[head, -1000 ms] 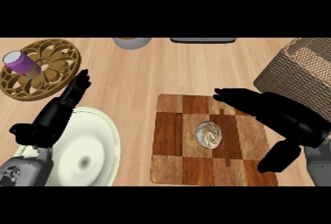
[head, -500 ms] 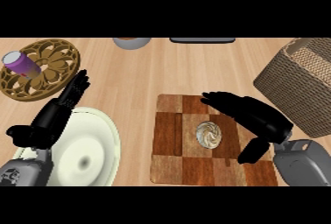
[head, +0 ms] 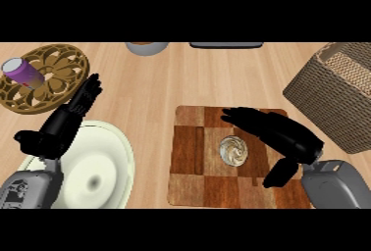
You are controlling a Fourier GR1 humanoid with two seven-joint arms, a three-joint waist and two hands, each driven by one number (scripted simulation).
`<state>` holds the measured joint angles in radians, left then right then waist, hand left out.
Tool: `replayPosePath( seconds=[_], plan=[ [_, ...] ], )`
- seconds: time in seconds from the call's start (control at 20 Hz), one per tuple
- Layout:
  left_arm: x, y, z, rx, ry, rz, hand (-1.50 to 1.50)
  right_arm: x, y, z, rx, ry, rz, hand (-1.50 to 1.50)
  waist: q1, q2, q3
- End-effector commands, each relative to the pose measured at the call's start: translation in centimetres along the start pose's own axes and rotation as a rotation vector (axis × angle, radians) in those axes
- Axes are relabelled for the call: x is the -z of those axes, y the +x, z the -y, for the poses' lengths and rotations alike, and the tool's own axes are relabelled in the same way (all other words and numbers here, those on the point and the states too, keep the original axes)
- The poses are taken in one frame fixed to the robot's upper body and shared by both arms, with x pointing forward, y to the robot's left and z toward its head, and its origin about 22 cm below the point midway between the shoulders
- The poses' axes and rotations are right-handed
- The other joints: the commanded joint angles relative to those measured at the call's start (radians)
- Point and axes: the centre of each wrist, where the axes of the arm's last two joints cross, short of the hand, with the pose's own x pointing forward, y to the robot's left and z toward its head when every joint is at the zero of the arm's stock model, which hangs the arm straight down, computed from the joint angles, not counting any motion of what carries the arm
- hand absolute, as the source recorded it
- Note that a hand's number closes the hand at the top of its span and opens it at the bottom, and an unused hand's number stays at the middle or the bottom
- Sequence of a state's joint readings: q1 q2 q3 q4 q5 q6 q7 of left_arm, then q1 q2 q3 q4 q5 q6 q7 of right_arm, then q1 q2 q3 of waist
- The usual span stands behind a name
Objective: Pick the cupcake from the cutting board and place it in the basket
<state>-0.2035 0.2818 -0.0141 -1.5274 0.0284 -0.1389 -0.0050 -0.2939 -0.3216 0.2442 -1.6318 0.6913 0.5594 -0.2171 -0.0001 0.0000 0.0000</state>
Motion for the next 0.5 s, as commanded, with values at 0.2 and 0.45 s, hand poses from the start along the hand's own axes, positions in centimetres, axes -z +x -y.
replayPosePath(
  seconds=[0.2,0.45],
  plan=[
    [-0.7,2.1,1.4,0.000,-0.006,0.000,0.00,1.0,-0.1,-0.9,-0.042,0.013,-0.049,-1.50,0.004,-0.001,0.000],
    [-1.7,1.8,0.8,-0.007,-0.014,0.004,0.00,2.2,-0.3,-1.5,-0.075,0.039,-0.068,-1.50,0.006,0.000,0.000]
  ],
)
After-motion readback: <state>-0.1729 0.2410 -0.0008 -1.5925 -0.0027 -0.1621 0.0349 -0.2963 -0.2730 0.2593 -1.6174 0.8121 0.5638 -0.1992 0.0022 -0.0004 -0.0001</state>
